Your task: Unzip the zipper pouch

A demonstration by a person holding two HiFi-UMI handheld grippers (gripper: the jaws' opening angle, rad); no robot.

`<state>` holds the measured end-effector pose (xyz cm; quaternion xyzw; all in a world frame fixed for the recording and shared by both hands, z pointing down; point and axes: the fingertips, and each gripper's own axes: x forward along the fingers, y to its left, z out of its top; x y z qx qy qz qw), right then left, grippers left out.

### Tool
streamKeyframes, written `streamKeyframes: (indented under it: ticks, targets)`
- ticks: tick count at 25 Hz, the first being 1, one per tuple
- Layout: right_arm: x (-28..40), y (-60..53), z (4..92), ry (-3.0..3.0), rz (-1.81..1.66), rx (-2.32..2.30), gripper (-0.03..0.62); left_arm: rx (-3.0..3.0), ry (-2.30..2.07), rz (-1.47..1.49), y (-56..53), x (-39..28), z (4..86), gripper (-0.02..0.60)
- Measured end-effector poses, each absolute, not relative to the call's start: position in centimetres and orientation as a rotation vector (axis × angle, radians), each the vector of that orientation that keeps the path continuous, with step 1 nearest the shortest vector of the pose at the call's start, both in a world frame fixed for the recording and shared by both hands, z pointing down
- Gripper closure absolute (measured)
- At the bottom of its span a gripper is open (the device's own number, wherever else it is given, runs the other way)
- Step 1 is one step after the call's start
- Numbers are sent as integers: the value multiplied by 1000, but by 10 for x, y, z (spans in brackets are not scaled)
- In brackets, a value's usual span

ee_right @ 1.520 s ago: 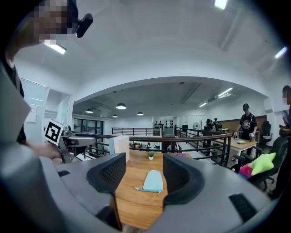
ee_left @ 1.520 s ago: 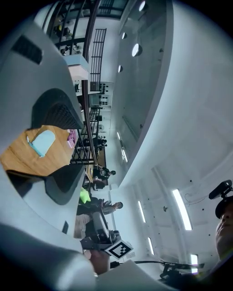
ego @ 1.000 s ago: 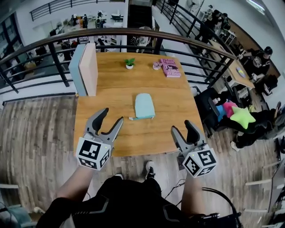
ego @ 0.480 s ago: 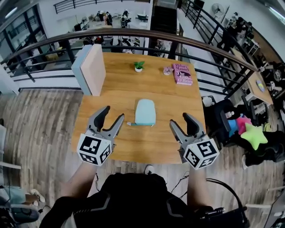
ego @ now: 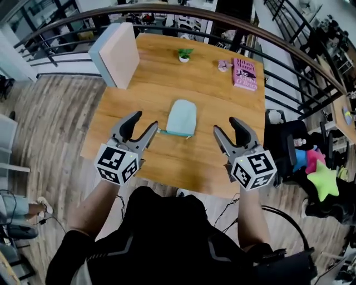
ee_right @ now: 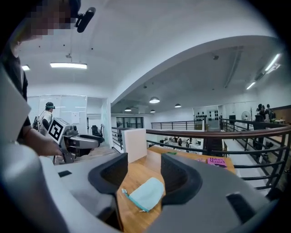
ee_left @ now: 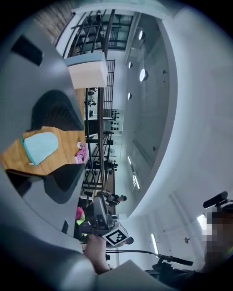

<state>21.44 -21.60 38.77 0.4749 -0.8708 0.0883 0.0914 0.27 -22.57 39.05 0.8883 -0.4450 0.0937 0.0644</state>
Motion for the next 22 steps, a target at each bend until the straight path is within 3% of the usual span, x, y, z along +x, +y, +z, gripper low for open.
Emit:
streamKeyframes:
  ticks: [8,22]
  targets:
    - [211,-245,462,-2571,296,1196,379,2560,-1341,402,-225,12,461,374]
    - [186,-266,576,-2527,404,958,402,2496,-1241,536,-223,32,535,383]
